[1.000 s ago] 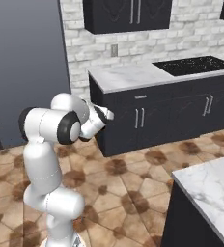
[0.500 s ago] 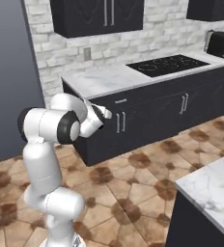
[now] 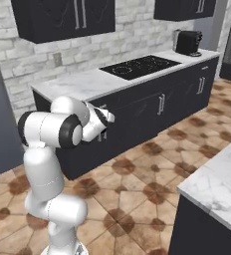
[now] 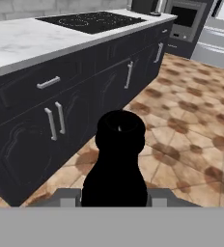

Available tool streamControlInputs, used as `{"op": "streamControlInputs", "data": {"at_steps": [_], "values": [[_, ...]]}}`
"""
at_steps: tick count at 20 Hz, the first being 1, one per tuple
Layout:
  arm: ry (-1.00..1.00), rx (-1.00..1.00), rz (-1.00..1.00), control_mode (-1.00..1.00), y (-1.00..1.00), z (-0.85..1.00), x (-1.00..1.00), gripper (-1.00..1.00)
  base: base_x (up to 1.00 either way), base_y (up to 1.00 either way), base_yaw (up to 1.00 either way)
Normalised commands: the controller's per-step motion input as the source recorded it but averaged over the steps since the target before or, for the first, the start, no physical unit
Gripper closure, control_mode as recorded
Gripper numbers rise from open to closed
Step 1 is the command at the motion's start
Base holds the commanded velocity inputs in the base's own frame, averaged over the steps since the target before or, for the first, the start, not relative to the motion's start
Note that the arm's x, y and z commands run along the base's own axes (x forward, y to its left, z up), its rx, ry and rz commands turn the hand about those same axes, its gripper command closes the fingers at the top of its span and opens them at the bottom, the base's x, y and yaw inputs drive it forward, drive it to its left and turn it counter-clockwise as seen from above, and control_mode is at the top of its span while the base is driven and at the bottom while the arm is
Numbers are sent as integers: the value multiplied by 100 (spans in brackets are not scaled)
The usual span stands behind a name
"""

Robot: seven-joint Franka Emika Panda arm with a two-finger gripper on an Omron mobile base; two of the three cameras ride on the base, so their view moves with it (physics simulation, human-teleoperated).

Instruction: Place the large bottle from the dining counter next to the other large bottle outside the sink, and place the small bottle from the dining counter next to the other small bottle inside the sink.

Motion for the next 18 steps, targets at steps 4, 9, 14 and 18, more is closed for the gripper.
{"op": "streamControlInputs", "data": {"at_steps": [4,9,14,18], "values": [[0,0,0,100,0,0,0,100,43,1,-37],[0,0,0,100,0,0,0,100,76,0,-33],[0,0,0,100,0,0,0,100,89,1,-30],[0,0,0,100,0,0,0,100,90,5,-28]]}}
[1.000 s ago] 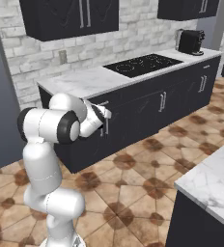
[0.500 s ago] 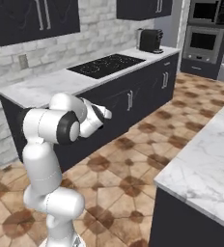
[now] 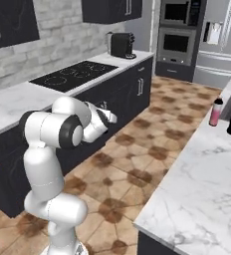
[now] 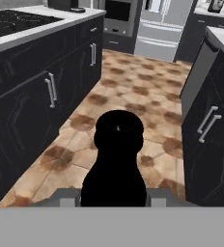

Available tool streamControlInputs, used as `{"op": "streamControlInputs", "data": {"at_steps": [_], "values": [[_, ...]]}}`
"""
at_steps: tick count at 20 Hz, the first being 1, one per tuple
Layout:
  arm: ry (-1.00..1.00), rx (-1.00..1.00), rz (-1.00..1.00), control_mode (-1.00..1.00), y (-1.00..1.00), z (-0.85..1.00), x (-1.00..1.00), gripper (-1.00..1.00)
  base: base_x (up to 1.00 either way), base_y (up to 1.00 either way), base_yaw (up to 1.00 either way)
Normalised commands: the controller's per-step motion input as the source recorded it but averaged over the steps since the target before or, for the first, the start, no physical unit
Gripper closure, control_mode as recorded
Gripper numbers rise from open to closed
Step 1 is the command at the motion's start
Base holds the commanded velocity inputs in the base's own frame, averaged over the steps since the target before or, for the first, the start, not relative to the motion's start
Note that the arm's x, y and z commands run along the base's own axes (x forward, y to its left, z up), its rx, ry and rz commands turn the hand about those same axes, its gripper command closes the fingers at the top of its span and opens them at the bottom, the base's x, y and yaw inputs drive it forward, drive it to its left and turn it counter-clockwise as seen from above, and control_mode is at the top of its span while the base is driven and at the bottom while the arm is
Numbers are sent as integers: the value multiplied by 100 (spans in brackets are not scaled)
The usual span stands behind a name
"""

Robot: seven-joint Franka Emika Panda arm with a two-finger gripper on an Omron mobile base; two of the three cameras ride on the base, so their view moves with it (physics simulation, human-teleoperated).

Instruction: Place the large bottle from the dining counter next to the other large bottle outside the sink, and place the small bottle from the dining counter next to the other small bottle inside the sink.

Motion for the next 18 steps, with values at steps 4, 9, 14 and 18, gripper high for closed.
{"op": "streamControlInputs", "data": {"at_steps": [4,9,14,18], "values": [[0,0,0,100,0,0,0,100,91,6,-27],[0,0,0,100,0,0,0,100,88,16,-26],[0,0,0,100,0,0,0,100,90,27,-24],[0,0,0,100,0,0,0,100,91,27,-24]]}}
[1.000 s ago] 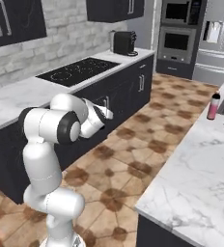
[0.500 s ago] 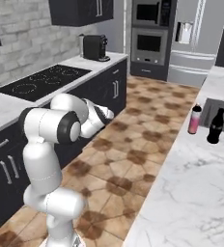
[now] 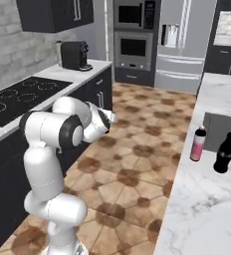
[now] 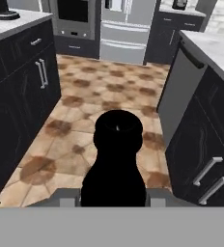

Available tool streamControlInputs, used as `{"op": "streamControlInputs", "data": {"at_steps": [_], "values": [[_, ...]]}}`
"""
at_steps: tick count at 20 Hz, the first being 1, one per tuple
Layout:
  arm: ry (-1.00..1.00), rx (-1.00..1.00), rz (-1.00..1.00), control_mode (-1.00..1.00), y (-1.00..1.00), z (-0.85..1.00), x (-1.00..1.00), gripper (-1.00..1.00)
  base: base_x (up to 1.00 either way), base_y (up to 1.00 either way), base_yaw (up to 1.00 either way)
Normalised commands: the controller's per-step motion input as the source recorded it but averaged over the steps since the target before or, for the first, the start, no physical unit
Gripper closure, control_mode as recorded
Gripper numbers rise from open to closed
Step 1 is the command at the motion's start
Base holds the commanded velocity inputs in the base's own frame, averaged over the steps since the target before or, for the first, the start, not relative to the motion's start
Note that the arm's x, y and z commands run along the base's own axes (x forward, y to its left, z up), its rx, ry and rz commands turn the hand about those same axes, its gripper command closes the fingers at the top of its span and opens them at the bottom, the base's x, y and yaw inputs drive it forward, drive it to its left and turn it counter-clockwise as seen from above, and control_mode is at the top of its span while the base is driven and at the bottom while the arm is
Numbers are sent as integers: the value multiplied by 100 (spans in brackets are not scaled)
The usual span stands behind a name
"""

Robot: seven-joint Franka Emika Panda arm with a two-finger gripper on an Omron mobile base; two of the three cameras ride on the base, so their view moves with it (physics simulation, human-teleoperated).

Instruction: Place the large bottle from the dining counter next to the other large bottle outside the sink, and place the small bottle from the dining counter next to the other small bottle inside the sink.

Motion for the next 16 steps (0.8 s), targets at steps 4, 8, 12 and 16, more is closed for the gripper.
{"op": "streamControlInputs", "data": {"at_steps": [4,8,12,16], "values": [[0,0,0,100,0,0,0,100,88,28,-25],[0,0,0,100,0,0,0,100,81,32,-31],[0,0,0,100,0,0,0,100,68,37,-37],[0,0,0,100,0,0,0,100,60,41,-40]]}}
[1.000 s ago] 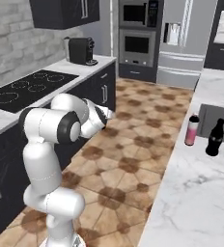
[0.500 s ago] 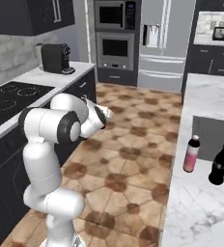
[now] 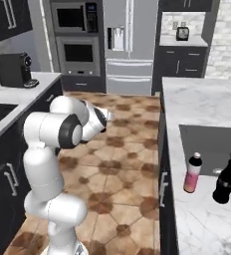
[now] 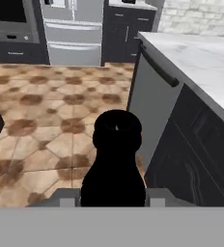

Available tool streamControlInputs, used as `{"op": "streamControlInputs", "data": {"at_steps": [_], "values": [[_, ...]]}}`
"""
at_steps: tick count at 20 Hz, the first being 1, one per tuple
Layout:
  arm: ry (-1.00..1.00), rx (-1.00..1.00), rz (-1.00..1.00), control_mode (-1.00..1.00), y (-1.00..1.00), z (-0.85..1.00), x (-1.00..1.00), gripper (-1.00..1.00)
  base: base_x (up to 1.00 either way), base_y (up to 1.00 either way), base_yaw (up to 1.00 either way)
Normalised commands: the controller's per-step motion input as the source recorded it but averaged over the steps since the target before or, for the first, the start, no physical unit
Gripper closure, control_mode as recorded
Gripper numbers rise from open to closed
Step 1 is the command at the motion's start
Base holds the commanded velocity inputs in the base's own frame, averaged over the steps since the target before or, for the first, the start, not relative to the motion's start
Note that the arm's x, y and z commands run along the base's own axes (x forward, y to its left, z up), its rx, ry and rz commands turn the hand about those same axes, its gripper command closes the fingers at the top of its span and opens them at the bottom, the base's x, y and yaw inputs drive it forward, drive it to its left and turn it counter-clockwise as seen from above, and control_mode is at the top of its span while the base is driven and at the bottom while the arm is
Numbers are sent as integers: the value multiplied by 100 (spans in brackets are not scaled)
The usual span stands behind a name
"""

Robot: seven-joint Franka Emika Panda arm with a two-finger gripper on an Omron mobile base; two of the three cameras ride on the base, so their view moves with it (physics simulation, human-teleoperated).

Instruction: Place the large bottle from the dining counter next to the other large bottle outside the sink, and place the small bottle from the dining counter next to the other small bottle inside the sink.

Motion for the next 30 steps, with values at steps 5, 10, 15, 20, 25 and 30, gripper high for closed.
{"op": "streamControlInputs", "data": {"at_steps": [5,10,15,20,25,30], "values": [[0,0,0,100,0,0,0,100,51,45,-42],[0,0,0,100,0,0,0,100,48,39,-40],[0,0,0,100,0,0,0,100,55,30,-40],[0,0,0,100,0,0,0,100,56,29,-38],[0,0,0,100,0,0,0,100,41,28,-38],[0,0,0,100,0,0,0,100,24,12,-39]]}}
